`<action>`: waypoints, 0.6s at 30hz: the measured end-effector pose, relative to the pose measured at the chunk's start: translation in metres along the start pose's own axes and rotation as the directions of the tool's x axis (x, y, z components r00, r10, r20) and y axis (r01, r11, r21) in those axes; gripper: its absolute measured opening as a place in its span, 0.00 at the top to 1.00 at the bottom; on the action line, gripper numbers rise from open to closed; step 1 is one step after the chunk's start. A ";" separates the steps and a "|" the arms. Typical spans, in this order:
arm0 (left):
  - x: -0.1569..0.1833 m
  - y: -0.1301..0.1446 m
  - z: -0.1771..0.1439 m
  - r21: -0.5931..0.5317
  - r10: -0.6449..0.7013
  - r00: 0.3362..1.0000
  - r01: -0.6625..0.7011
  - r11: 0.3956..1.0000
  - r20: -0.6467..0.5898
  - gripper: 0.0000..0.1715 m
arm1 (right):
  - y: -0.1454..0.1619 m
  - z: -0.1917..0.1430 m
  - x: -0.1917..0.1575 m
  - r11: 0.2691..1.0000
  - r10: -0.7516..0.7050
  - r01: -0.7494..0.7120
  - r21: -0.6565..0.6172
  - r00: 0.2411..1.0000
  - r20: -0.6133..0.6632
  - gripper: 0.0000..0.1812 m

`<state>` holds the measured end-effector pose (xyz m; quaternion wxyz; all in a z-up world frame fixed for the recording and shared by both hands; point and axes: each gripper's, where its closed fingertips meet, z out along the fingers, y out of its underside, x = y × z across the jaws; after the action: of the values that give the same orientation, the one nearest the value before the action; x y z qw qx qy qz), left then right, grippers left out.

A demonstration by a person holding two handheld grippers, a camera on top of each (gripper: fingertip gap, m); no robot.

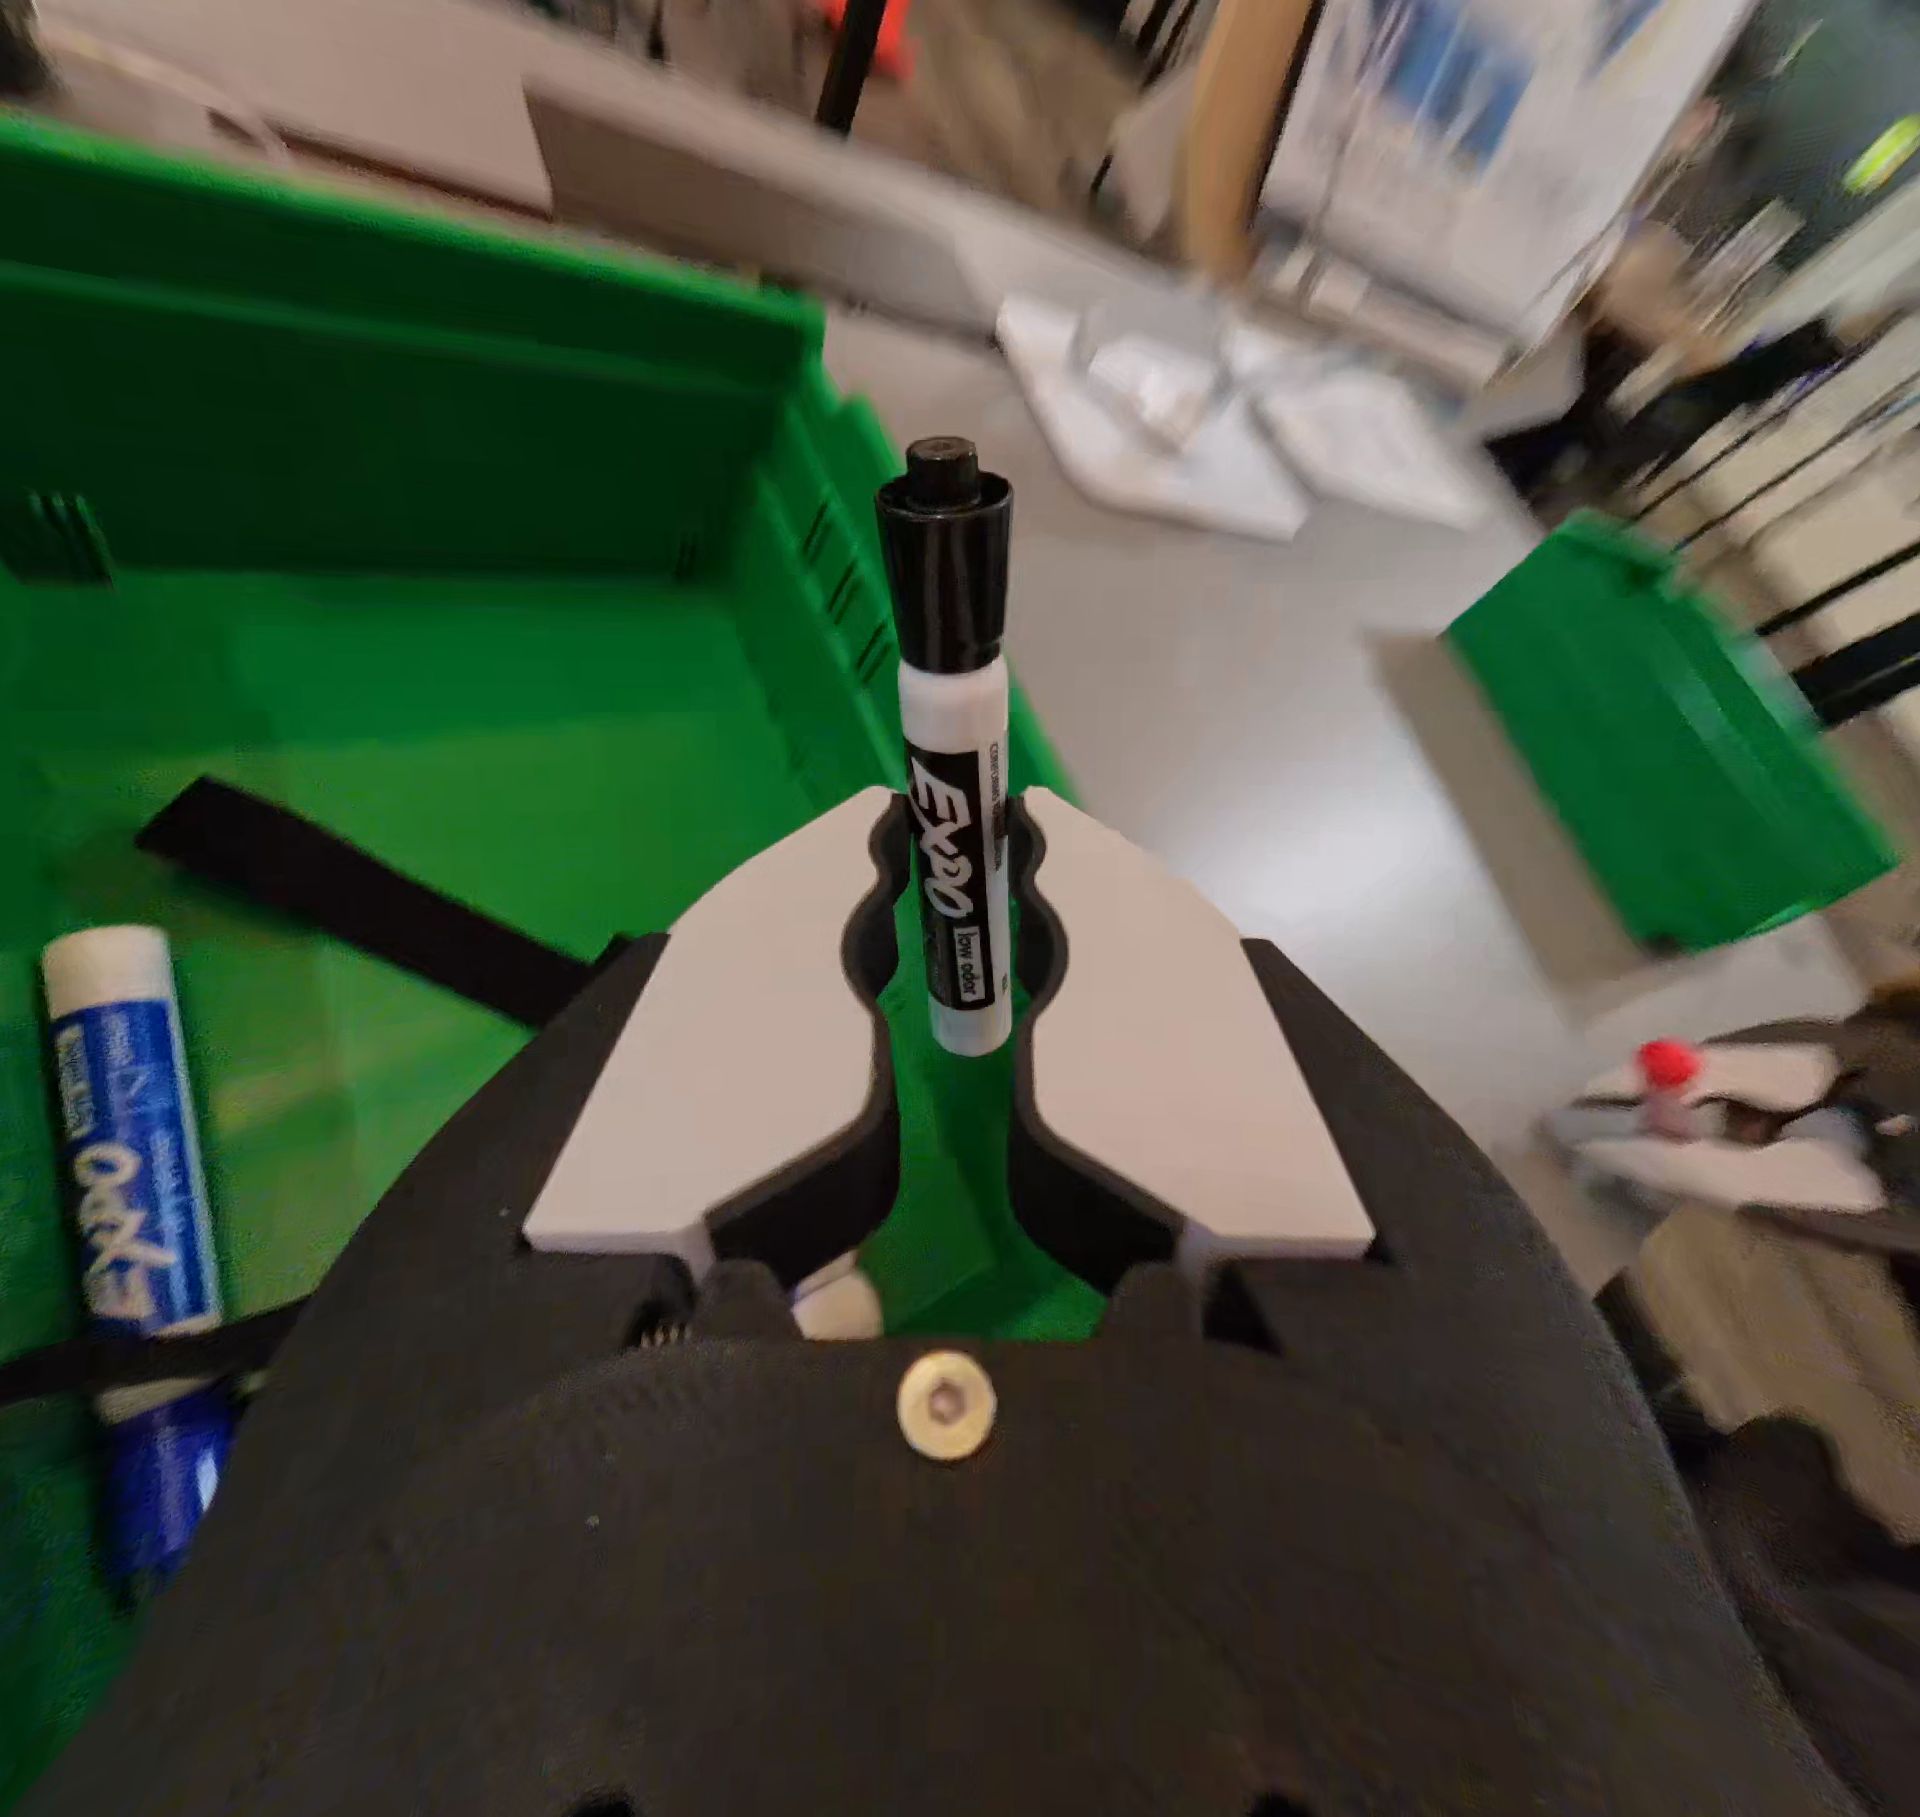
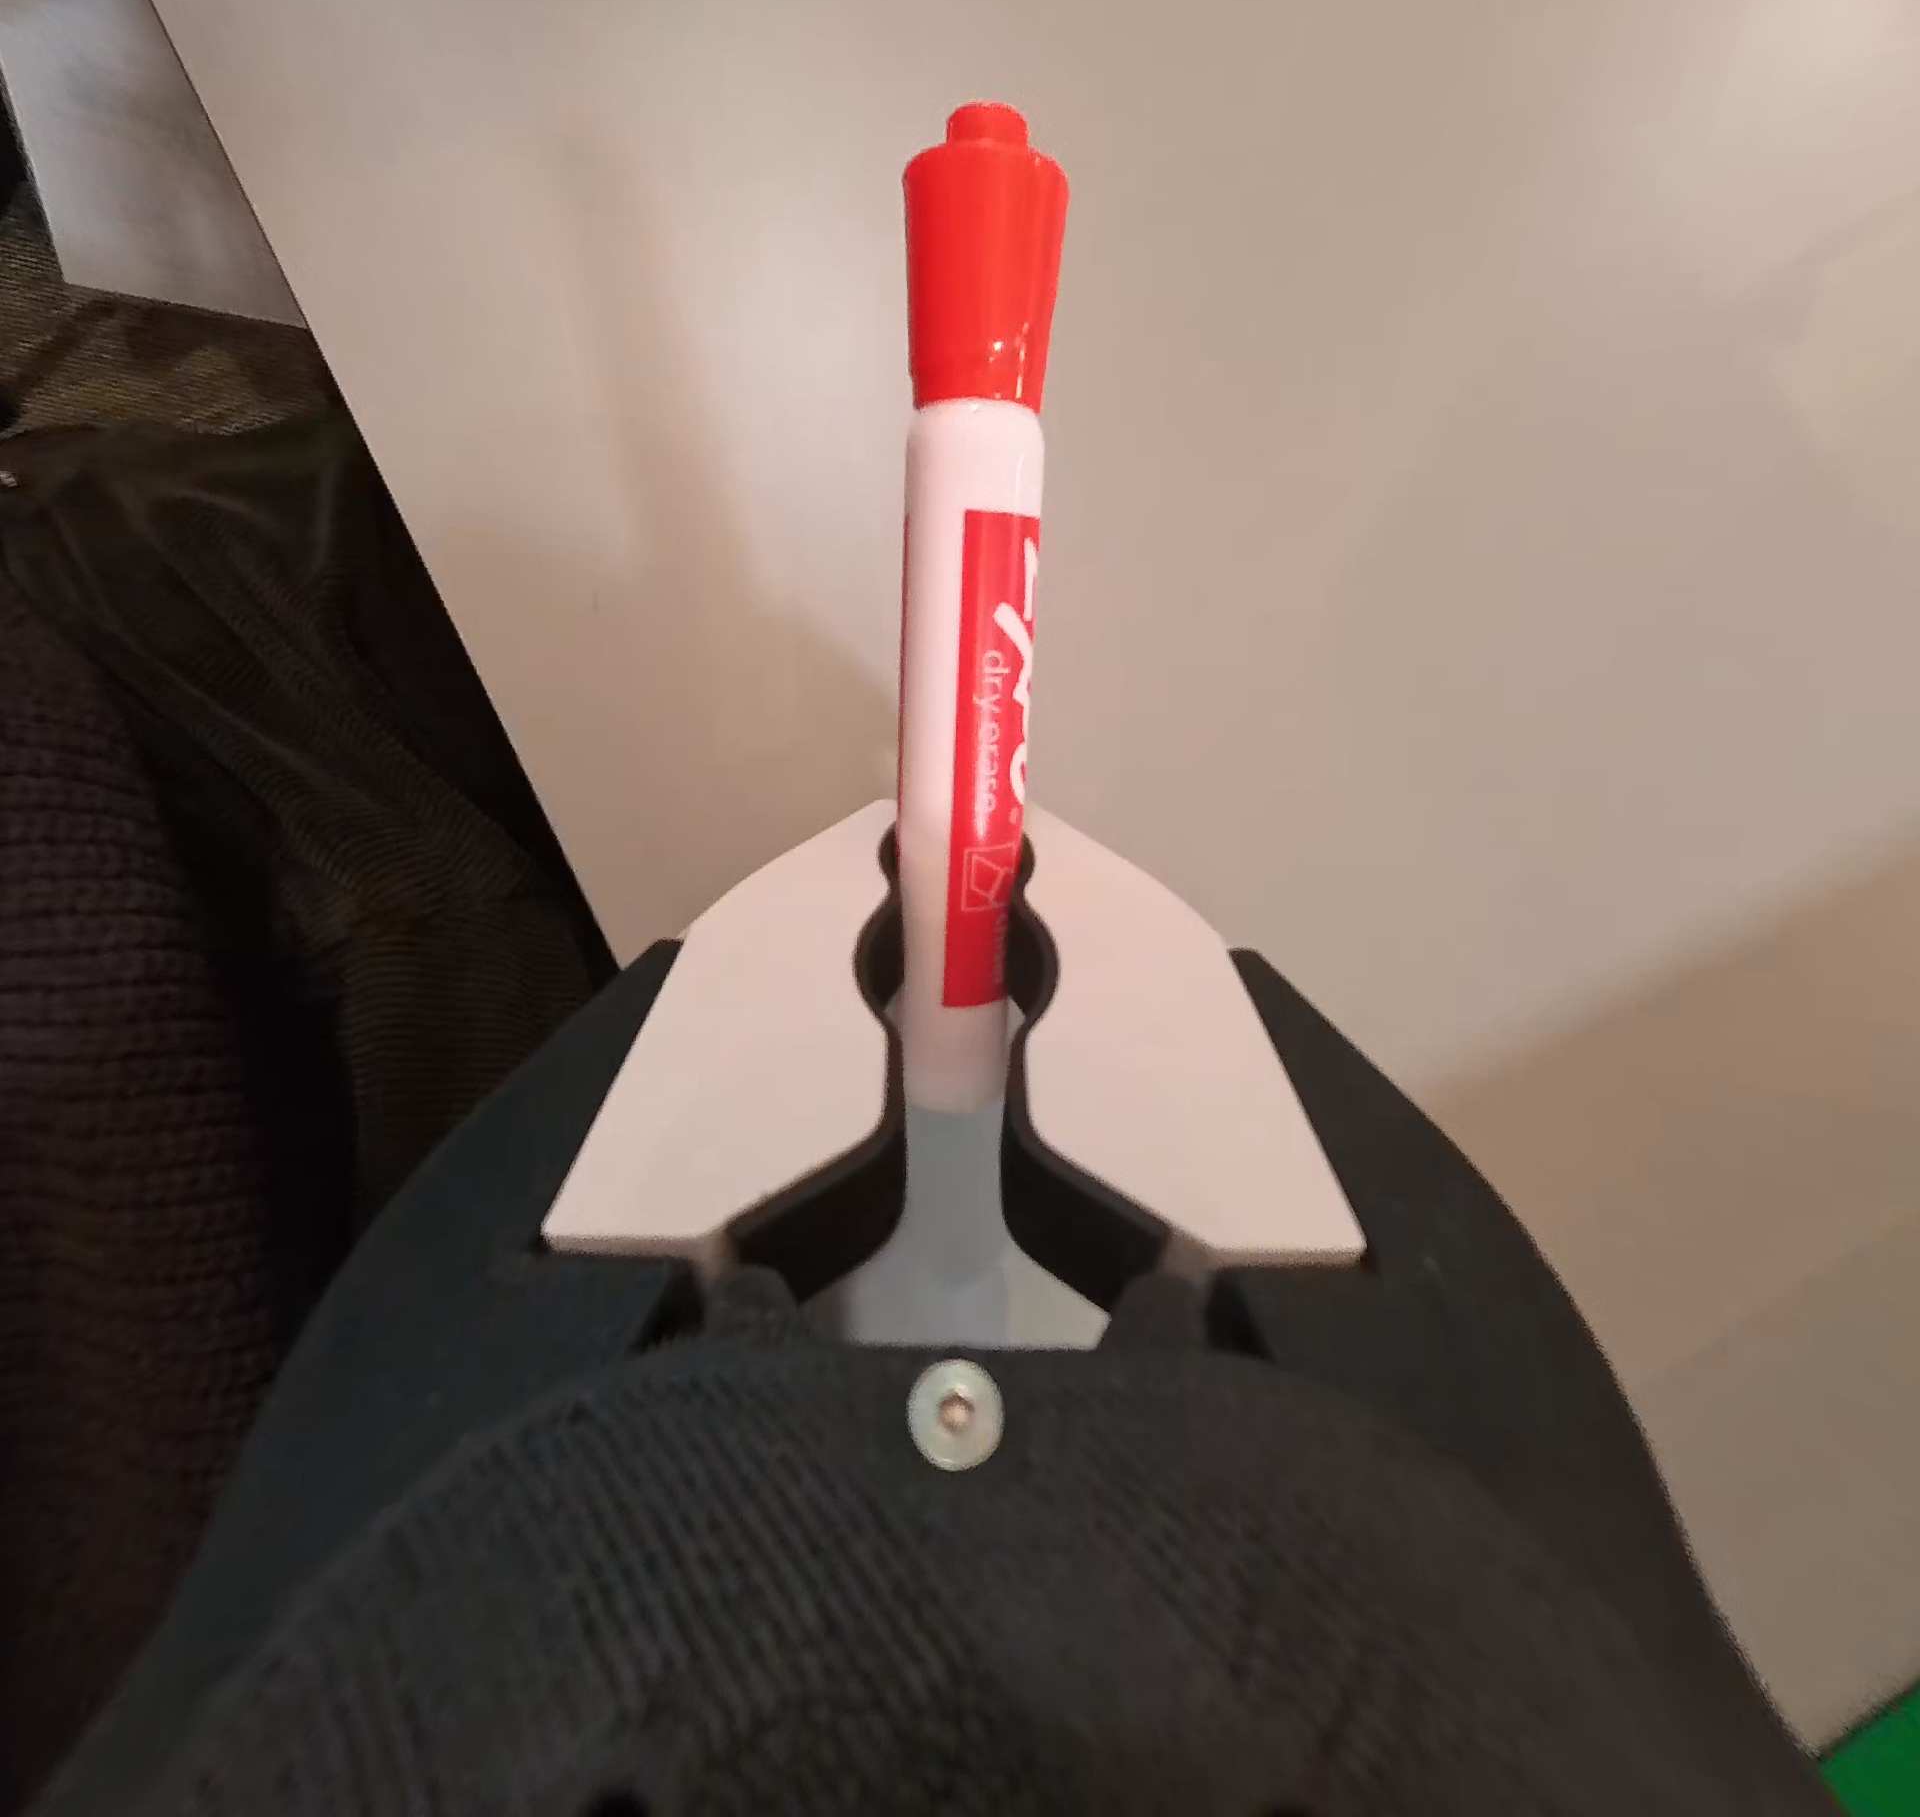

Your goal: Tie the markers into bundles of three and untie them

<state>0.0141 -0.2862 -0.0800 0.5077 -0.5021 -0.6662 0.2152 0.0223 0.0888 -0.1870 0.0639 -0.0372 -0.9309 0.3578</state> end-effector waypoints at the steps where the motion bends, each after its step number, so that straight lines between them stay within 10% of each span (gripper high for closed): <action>1: 0.007 -0.012 -0.007 0.071 -0.025 0.999 0.028 0.997 -0.045 0.89 | -0.001 0.001 0.000 1.000 -0.003 0.003 0.002 1.000 0.002 0.92; 10: 0.121 -0.055 -0.041 0.410 0.082 0.918 0.092 0.907 -0.388 0.89 | -0.010 0.009 -0.002 0.999 -0.033 0.033 0.005 0.999 0.025 0.91; 18: 0.266 0.030 0.008 0.281 -0.005 0.679 0.310 0.908 -0.735 0.89 | -0.017 0.011 -0.010 0.997 0.061 -0.066 0.033 0.991 0.122 0.92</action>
<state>0.0262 -0.0358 0.0153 0.8320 -0.3757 -0.4000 0.0817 0.0305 0.0676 -0.1844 -0.0035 -0.0440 -0.9246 0.3783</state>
